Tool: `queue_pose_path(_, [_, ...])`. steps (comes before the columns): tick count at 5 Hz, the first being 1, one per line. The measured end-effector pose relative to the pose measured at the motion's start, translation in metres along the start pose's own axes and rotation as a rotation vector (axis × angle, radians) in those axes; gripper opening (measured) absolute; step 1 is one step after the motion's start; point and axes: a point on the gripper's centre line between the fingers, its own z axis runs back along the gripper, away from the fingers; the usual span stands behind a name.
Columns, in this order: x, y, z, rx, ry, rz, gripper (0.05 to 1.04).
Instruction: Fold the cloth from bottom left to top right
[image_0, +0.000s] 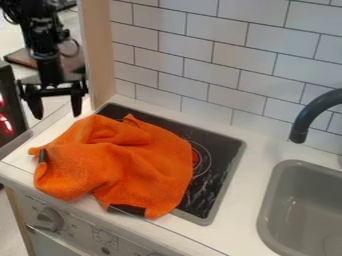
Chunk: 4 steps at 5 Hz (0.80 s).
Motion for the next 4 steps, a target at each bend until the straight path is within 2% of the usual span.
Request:
queue_pose_path(2, [0.005,-0.002,-0.023,0.053,0.036,-0.036,0.998])
queue_pose_path(3, [0.005,-0.003,-0.025,0.059,0.040,-0.043,0.999])
queue_pose_path(4, [0.005,-0.006,-0.026,0.043,0.044,-0.044,0.999])
